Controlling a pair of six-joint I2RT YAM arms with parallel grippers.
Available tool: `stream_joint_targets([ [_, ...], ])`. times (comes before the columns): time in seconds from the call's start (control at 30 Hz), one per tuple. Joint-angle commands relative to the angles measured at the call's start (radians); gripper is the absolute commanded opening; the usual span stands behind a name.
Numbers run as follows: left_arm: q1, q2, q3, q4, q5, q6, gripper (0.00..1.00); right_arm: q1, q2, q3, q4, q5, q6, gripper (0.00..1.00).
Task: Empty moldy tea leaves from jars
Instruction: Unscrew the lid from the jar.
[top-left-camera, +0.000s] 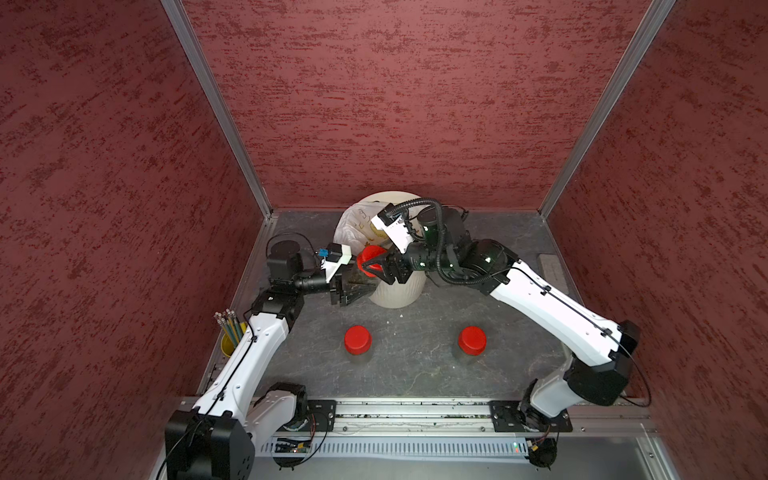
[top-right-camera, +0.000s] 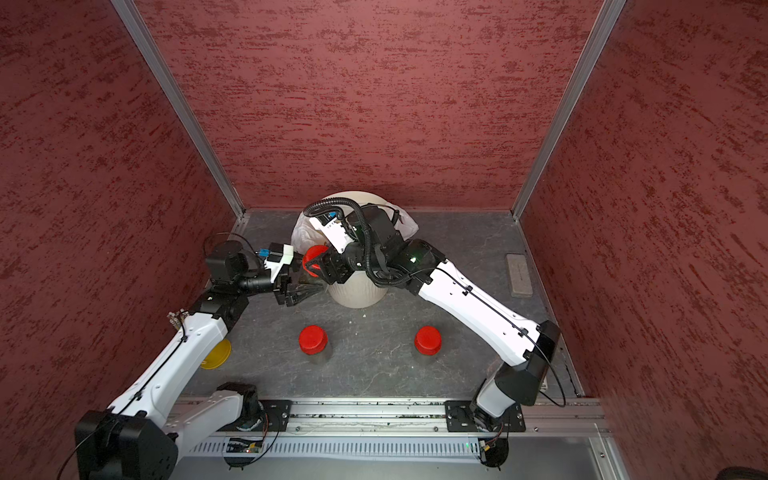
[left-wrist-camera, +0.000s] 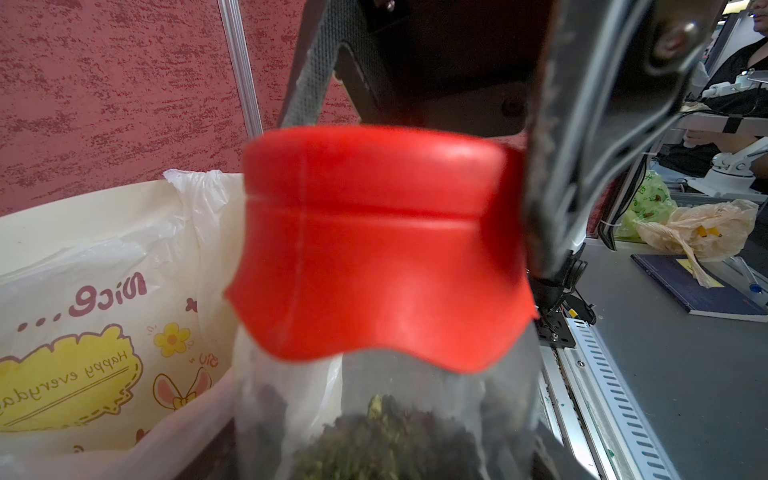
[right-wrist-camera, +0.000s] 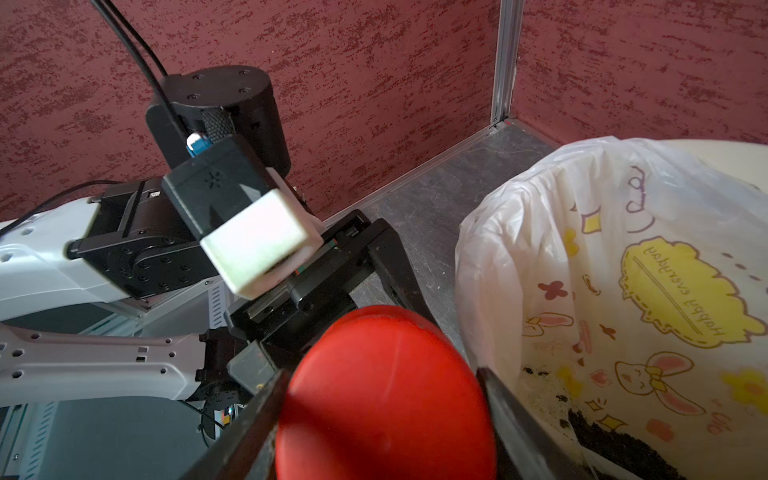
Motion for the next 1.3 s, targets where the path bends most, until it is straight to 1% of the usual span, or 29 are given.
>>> stream_joint_targets([
  [0.0,0.004,-0.023,0.012,0.005,0.011,0.011,0.65,0.004,0.009,0.018,-0.005,-0.013,-0.031,0.60],
  [0.23,0.004,-0.025,0.011,0.003,0.011,0.012,0.65,0.002,0.014,0.031,-0.018,-0.039,-0.084,0.49],
  [0.47,0.005,-0.026,0.012,0.000,0.012,0.012,0.65,-0.019,0.026,0.067,-0.048,-0.060,-0.200,0.39],
  [0.6,0.005,-0.026,0.012,-0.004,0.013,0.014,0.65,-0.038,0.031,0.095,-0.051,-0.099,-0.280,0.38],
  [0.77,0.005,-0.030,0.012,-0.005,0.016,0.013,0.65,-0.041,0.053,0.148,-0.099,-0.157,-0.396,0.37],
  [1.1,0.003,-0.030,0.009,-0.010,0.016,0.015,0.65,-0.061,0.112,0.285,-0.243,-0.279,-0.610,0.37],
  [1.27,0.003,-0.021,0.011,-0.009,0.019,0.015,0.65,-0.068,0.161,0.381,-0.345,-0.299,-0.701,0.36],
])
